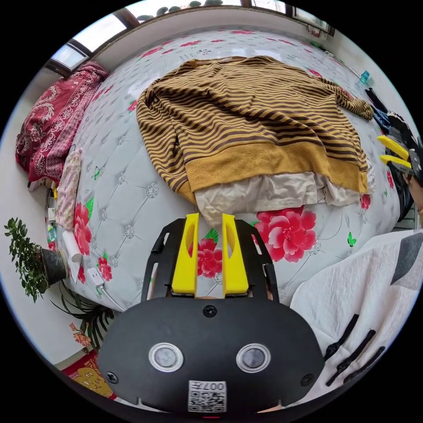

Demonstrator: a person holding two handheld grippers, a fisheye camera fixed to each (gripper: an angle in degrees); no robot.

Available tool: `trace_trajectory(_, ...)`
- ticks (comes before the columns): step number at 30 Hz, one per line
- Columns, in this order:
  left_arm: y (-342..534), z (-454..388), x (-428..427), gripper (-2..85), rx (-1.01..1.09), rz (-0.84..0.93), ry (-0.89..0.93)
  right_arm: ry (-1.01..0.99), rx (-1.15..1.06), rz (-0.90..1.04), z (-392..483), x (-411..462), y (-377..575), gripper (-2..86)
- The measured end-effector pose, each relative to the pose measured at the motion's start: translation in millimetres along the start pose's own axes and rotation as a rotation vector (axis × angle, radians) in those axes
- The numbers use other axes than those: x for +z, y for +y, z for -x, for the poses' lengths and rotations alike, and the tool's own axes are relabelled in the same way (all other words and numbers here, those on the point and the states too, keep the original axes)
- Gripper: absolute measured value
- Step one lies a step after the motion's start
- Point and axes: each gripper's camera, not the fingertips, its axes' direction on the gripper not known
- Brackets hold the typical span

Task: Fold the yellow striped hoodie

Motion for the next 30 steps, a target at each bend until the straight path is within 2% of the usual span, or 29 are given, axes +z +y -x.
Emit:
trace_trajectory(2, -8.4, 2.9, 4.8, 8.6, 0.005, 0.014, 0.000, 0.025, -0.159, 0.099, 51.3, 28.2, -11.3, 11.0)
trace_trajectory(5, -22.1, 5.8, 14.1, 8.6, 0.009, 0.042, 0.001, 0.098, -0.229, 0.166, 76.8, 47.3, -16.5, 8.6)
trace_trajectory(10, -41.0, 0.6, 20.4, 2.9, 0.092, 0.068, -0.133, 0.201, -0.150, 0.195, 67.5, 26.4, -23.0, 3.3)
trace_trajectory(13, -40.0, 10.7, 8.3, -0.1, 0.143, 0.068, -0.134, 0.215, -0.045, 0.187, 45.6, -9.3, -16.0, 1.8)
trace_trajectory(16, -18.8, 29.7, -32.5, -0.7, 0.195, -0.016, -0.056, 0.213, 0.076, 0.120, 20.8, -59.6, 4.5, 1.2)
trace_trajectory(18, -5.7, 34.3, -51.1, -0.8, 0.251, -0.009, 0.053, 0.233, 0.106, 0.125, 13.9, -76.5, 15.7, 1.2)
trace_trajectory(20, 9.7, 27.8, -57.0, -0.8, 0.295, -0.002, 0.216, 0.256, 0.103, 0.255, 8.0, -64.7, 29.0, 1.8)
trace_trajectory(22, 18.2, 14.7, -42.3, -0.6, 0.323, 0.044, 0.284, 0.239, 0.112, 0.347, 1.8, -39.8, 42.1, 2.6)
trace_trajectory(23, 24.6, 5.7, -30.9, -0.3, 0.335, 0.071, 0.265, 0.171, 0.154, 0.409, -4.7, -24.6, 48.6, 3.3)
trace_trajectory(25, 33.2, -1.2, -23.6, 0.6, 0.329, 0.091, 0.225, 0.158, 0.187, 0.435, -7.3, -20.4, 50.0, 4.6)
trace_trajectory(27, 42.2, 5.8, -28.4, 3.0, 0.277, 0.066, 0.203, 0.209, 0.172, 0.380, -1.9, -36.4, 40.9, 5.9)
trace_trajectory(30, 53.2, 43.5, -39.9, 6.4, 0.132, -0.003, 0.267, 0.240, 0.105, 0.221, 10.9, -66.1, 11.5, 8.2)
